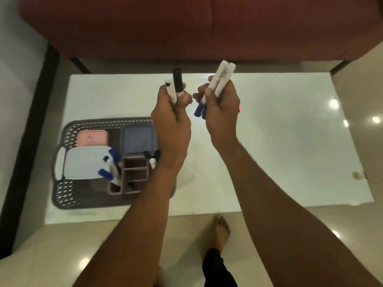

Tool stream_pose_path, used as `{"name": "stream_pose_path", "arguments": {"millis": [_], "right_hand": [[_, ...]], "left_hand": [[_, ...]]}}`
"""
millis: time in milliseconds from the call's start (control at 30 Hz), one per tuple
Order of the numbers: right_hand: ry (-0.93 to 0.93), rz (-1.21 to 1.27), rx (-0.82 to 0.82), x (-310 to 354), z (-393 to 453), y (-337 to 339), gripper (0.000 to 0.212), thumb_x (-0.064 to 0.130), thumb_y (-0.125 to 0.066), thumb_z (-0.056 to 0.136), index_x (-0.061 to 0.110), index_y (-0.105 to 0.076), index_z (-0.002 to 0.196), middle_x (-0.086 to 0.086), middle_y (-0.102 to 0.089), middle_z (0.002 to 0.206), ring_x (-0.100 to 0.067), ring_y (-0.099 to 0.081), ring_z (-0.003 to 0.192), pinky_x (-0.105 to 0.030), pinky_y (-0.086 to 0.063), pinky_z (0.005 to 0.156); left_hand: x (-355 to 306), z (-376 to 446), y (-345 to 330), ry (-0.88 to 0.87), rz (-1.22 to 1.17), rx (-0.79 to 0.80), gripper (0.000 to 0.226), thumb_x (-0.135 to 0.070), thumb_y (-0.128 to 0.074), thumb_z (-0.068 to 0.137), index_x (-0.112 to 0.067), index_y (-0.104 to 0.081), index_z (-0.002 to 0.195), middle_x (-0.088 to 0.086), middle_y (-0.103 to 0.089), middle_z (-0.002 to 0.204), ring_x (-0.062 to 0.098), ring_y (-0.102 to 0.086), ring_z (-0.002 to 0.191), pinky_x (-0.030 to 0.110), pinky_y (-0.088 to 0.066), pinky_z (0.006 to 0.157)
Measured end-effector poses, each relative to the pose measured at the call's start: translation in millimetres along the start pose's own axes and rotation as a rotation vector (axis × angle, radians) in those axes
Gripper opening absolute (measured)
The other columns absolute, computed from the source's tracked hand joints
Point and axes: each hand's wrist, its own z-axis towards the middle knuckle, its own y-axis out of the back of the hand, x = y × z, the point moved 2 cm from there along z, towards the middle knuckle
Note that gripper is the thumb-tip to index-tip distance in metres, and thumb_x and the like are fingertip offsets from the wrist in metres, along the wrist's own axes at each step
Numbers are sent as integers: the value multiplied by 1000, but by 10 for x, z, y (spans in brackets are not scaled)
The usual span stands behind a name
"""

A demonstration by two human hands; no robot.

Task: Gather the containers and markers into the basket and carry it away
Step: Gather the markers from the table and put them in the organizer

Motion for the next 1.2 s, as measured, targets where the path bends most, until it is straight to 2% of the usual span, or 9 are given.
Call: {"name": "stream_pose_path", "arguments": {"millis": [67, 167, 267, 367, 500, 733, 933, 1033, 1200], "right_hand": [[-3, -7, 92, 75, -211, -324, 21, 2, -53, 104, -2, -55, 124, -18, -70, 102, -23, -74, 81, -23, -61, 77], [-62, 30, 189, 96, -478, -665, 22, 4, -52, 105, -1, -55, 126, -15, -70, 103, -22, -74, 87, -28, -62, 79], [-135, 68, 295, 50, -732, -918, 26, 7, -53, 104, -1, -53, 128, -17, -71, 105, -27, -73, 94, -54, -59, 95], [-180, 38, 401, -48, -939, -1100, 27, 7, -55, 103, 1, -53, 130, -18, -72, 107, -32, -73, 100, -64, -52, 101], [-199, -102, 474, -158, -1021, -1175, 30, 4, -56, 102, 7, -55, 132, -13, -75, 112, -27, -73, 110, -55, -51, 107], [-237, -229, 641, -297, -902, -1202, 26, -4, -59, 96, -1, -59, 122, -16, -76, 107, -31, -74, 108, -56, -54, 103], [-209, -287, 852, -275, -824, -1266, 23, -10, -64, 92, 5, -65, 109, -12, -78, 104, -27, -76, 105, -48, -57, 102], [-223, -278, 924, -297, -800, -1289, 24, -12, -64, 91, 4, -65, 109, -11, -76, 102, -28, -75, 105, -45, -57, 101], [-261, -272, 923, -372, -723, -1294, 27, -11, -64, 92, 3, -63, 115, -9, -76, 103, -27, -76, 104, -41, -59, 99]], "left_hand": [[28, -13, 421, 0, 16, 25, 12, -18, -58, 103, -12, -60, 114, -5, -71, 100, 14, -71, 92, 31, -60, 87], [115, -57, 975, -18, 76, 120, 13, -21, -59, 102, -14, -61, 112, 5, -69, 90, 22, -67, 85, 38, -59, 78], [249, -162, 1432, 8, -4, 174, 12, -11, -59, 101, -18, -61, 111, -8, -70, 89, 10, -68, 86, 25, -58, 79], [447, -299, 1735, 82, -82, 195, 20, -3, -58, 100, -20, -63, 109, -17, -73, 90, 1, -70, 91, 19, -55, 85], [669, -460, 1873, 182, -221, 227, 17, -1, -58, 100, -9, -66, 113, -1, -75, 95, 16, -73, 94, 33, -59, 88], [935, -661, 1895, 336, -247, 307, 23, 0, -60, 99, -8, -67, 118, 3, -78, 97, 24, -74, 101, 49, -57, 98], [1088, -847, 1875, 389, -220, 374, 30, 8, -60, 95, -17, -67, 111, -5, -77, 98, 11, -73, 101, 33, -58, 97], [1108, -834, 1849, 356, -214, 373, 29, 11, -60, 93, -11, -65, 111, 1, -74, 101, 7, -73, 99, 21, -56, 90], [1218, -813, 1772, 336, -170, 381, 31, 11, -63, 92, -5, -64, 119, 7, -73, 109, 14, -71, 107, 24, -56, 96]]}}
